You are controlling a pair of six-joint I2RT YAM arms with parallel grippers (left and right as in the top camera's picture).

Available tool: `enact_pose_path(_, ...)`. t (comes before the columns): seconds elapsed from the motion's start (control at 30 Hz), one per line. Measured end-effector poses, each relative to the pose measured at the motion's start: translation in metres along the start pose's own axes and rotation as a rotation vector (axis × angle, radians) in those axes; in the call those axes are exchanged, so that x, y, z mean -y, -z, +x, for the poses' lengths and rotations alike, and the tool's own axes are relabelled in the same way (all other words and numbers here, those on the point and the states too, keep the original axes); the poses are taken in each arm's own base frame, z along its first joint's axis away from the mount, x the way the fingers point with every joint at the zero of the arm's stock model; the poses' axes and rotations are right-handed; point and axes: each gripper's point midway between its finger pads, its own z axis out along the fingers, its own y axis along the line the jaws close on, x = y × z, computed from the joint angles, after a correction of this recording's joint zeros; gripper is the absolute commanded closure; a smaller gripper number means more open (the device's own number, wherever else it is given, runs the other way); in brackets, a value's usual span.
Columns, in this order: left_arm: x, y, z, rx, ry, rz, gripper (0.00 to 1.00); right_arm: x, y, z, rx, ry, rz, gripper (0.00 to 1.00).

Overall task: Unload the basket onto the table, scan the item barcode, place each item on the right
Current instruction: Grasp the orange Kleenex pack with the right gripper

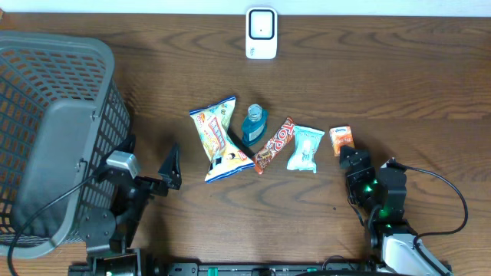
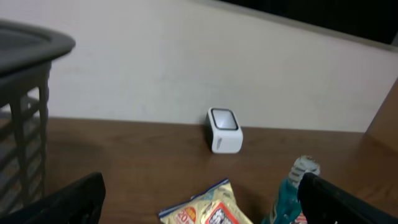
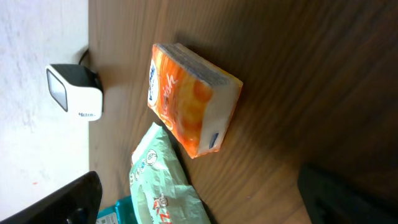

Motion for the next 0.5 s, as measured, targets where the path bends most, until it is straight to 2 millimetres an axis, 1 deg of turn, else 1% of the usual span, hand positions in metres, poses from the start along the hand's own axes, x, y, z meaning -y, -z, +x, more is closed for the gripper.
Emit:
enact_pose_path(0.1, -0.004, -0.004, 0.007, -0.029, 0.014, -0.013, 0.02, 0.006, 0.0, -0.001, 0.008, -0.003, 0.023, 0.14)
enact_pose_path(0.17, -0.007, -0.006, 0.012, -0.047, 0.023, -0.022, 0.02, 0.006, 0.0, -0.002, 0.016, -0.008, 0.025, 0.09)
enact_pose_path(0.2, -0.008, -0.006, 0.013, -0.052, 0.025, -0.024, 0.02, 0.005, 0.0, -0.003, 0.02, -0.011, 0.023, 0.08)
enact_pose_path(0.4, -0.011, -0.009, 0.02, -0.078, 0.037, -0.03, 0.01, 0.003, -0.001, -0.007, 0.041, -0.041, 0.019, 0.06)
enact_pose_path(0.5, -0.011, -0.009, 0.02, -0.082, 0.039, -0.031, 0.02, 0.003, 0.0, -0.007, 0.044, -0.047, 0.019, 0.07)
